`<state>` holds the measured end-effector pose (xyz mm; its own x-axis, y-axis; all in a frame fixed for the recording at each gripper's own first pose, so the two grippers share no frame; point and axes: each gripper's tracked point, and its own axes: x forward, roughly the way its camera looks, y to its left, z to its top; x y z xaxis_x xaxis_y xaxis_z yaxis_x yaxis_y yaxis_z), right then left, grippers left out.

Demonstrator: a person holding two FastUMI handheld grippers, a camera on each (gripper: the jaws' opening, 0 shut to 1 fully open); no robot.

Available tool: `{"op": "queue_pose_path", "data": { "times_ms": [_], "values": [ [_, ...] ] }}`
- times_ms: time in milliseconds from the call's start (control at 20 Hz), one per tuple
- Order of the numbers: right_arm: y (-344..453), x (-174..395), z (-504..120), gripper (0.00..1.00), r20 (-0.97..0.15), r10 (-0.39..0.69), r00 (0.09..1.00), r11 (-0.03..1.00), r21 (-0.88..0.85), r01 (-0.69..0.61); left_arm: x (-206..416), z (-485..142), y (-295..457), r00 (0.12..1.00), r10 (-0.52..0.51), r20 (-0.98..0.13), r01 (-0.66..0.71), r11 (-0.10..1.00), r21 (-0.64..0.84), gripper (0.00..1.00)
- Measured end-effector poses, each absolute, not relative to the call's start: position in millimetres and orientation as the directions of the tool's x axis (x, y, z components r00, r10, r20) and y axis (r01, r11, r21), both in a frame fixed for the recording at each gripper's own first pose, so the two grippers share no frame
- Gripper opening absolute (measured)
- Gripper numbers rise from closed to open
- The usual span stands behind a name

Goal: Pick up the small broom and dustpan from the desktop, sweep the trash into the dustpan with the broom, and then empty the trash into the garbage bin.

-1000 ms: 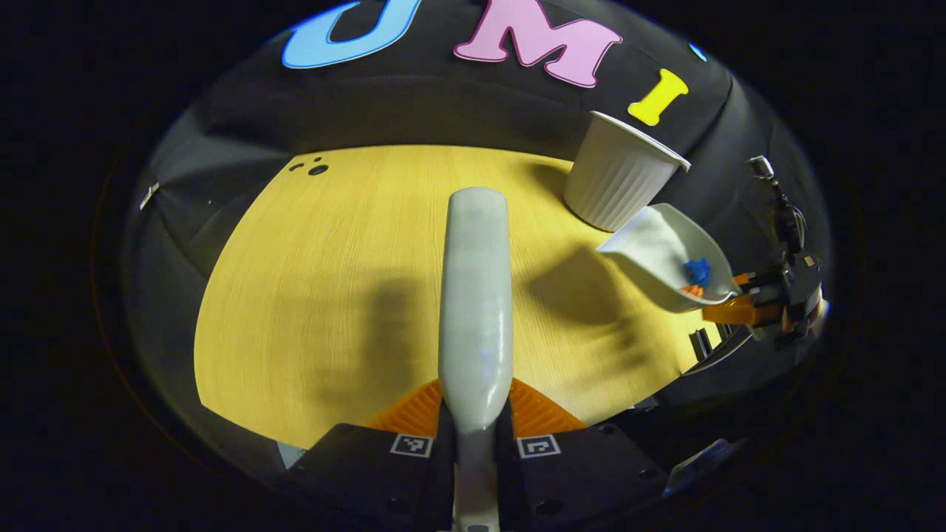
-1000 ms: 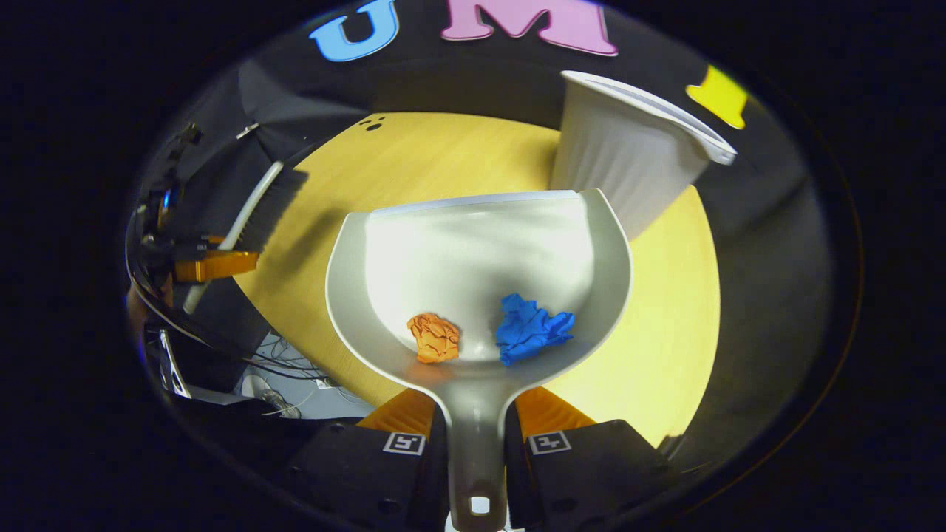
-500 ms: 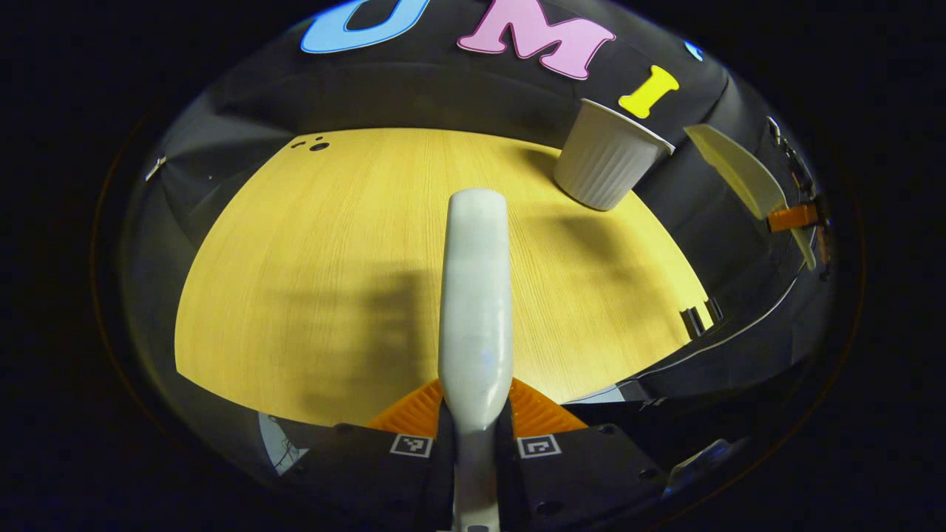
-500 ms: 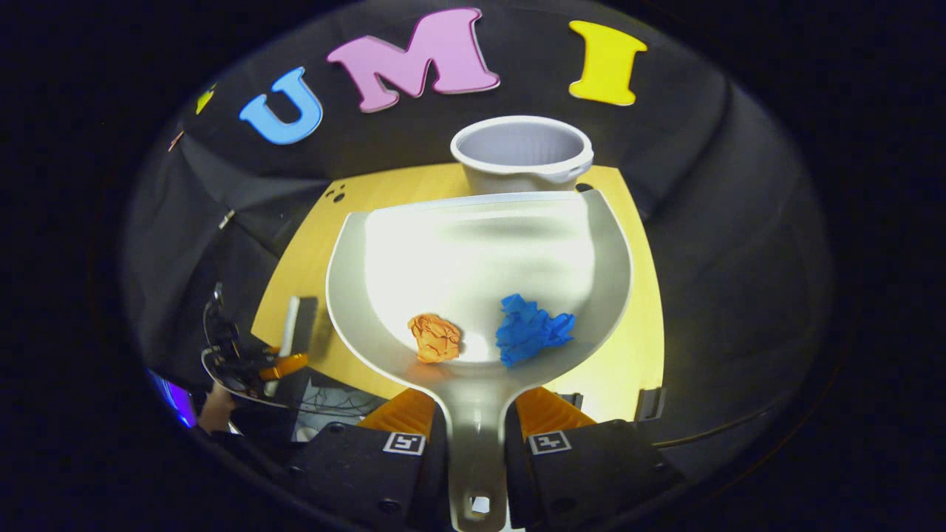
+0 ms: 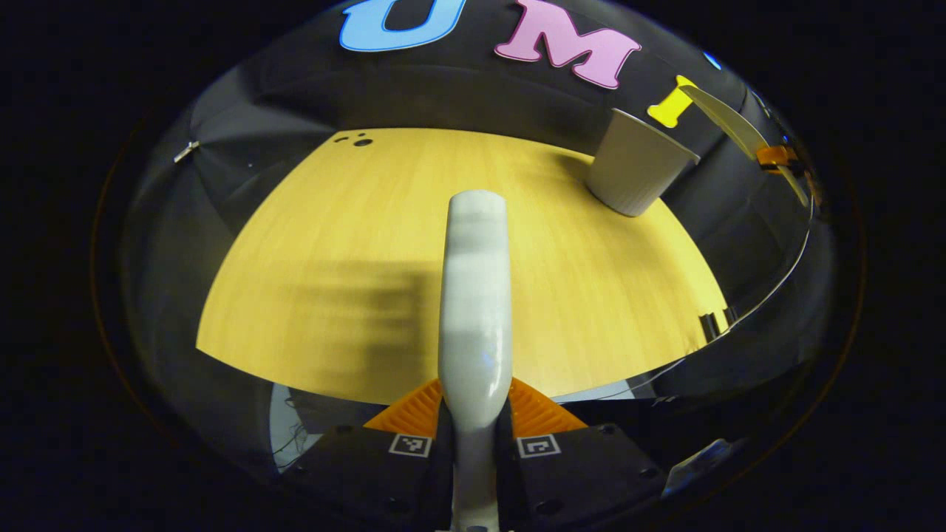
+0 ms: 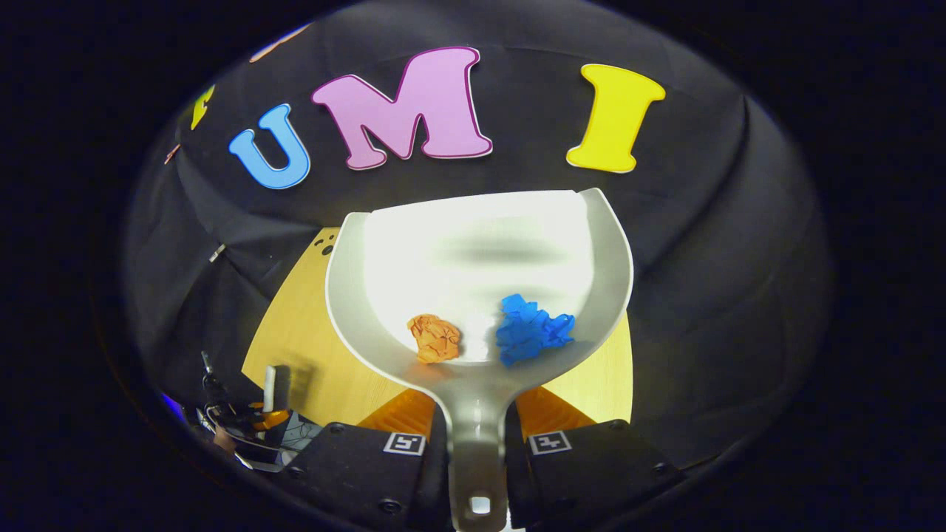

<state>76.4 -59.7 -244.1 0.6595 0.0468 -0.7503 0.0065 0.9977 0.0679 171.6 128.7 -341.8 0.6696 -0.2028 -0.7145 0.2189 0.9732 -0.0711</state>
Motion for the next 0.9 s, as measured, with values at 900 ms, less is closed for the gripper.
{"op": "queue_pose_path", "data": {
  "times_ms": [900],
  "values": [
    [-153, 139, -239, 0.36, -0.579, -0.434, 0.690, 0.717, -0.686, -0.124, 193, -328, 157, 0.691, -0.146, -0.708, 0.041, 0.986, -0.163, 0.28]
  ]
}}
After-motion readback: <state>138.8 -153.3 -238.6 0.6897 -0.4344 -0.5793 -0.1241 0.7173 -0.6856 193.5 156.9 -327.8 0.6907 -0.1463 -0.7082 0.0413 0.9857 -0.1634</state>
